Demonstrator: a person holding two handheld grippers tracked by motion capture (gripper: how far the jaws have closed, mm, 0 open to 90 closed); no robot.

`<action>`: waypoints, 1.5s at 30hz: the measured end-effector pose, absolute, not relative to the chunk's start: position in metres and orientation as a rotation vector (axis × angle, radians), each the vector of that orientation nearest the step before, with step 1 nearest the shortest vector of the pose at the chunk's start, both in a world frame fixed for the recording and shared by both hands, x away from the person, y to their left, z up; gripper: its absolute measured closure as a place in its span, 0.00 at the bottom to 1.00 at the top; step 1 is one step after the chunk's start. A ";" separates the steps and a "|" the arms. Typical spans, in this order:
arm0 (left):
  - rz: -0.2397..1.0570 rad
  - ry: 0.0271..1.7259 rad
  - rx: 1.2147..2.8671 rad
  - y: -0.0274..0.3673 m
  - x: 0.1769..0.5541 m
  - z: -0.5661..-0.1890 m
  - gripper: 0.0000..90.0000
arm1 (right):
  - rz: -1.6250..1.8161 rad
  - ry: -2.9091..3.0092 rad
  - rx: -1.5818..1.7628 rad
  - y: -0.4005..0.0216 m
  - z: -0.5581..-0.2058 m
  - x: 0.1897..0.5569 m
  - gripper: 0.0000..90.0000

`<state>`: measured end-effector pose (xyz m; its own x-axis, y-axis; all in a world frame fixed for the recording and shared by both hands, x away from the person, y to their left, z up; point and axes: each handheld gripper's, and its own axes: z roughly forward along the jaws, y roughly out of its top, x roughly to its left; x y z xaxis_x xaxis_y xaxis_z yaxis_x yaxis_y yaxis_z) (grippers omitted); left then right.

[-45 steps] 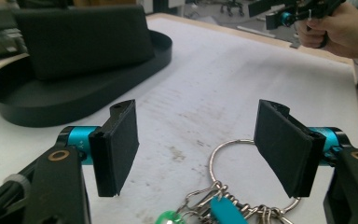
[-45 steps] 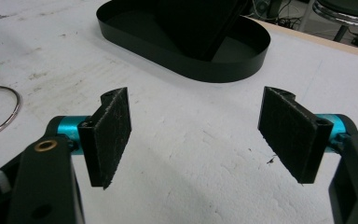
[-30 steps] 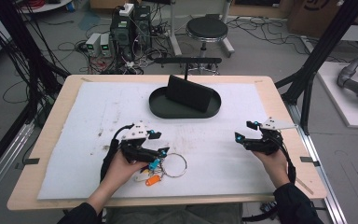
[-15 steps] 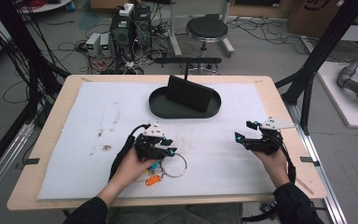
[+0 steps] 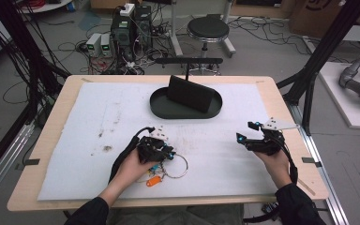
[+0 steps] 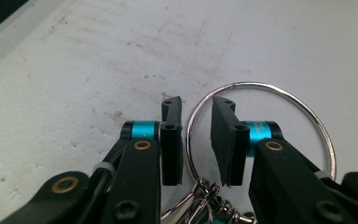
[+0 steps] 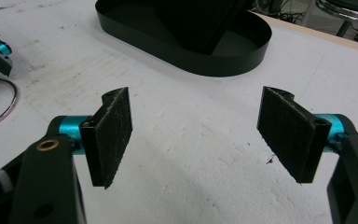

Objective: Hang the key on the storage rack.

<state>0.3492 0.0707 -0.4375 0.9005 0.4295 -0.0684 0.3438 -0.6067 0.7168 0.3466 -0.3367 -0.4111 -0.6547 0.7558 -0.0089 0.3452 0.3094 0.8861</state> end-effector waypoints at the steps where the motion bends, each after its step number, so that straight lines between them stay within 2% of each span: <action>1: 0.145 0.549 2.280 0.071 0.349 -0.438 0.83 | 1.299 2.152 0.975 -0.337 -0.411 0.347 0.30; 4: 0.149 0.546 2.297 0.071 0.349 -0.440 0.83 | 1.299 2.150 0.981 -0.337 -0.411 0.347 0.30; 13: 0.230 0.517 2.326 0.068 0.345 -0.440 0.95 | 1.298 2.151 0.972 -0.337 -0.411 0.346 0.30; 20: 0.252 0.497 2.336 0.067 0.343 -0.440 0.95 | 1.301 2.154 0.963 -0.336 -0.411 0.346 0.30; 24: 0.252 0.491 2.337 0.066 0.343 -0.440 0.91 | 1.300 2.155 0.964 -0.336 -0.411 0.346 0.30; 32: 0.279 0.480 2.348 0.064 0.341 -0.439 0.96 | 1.294 2.158 0.959 -0.335 -0.411 0.346 0.30; 40: 0.341 0.517 2.166 0.084 0.342 -0.421 0.96 | 1.303 2.149 0.967 -0.337 -0.410 0.345 0.30; 45: 0.434 0.483 2.086 0.094 0.335 -0.408 0.96 | 1.303 2.146 0.966 -0.337 -0.409 0.345 0.30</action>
<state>0.3345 0.0937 -0.4085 0.8609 0.4948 0.1182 0.1704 -0.4994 0.8495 0.3448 -0.3372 -0.4094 -0.6546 0.7557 -0.0176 0.3328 0.3091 0.8909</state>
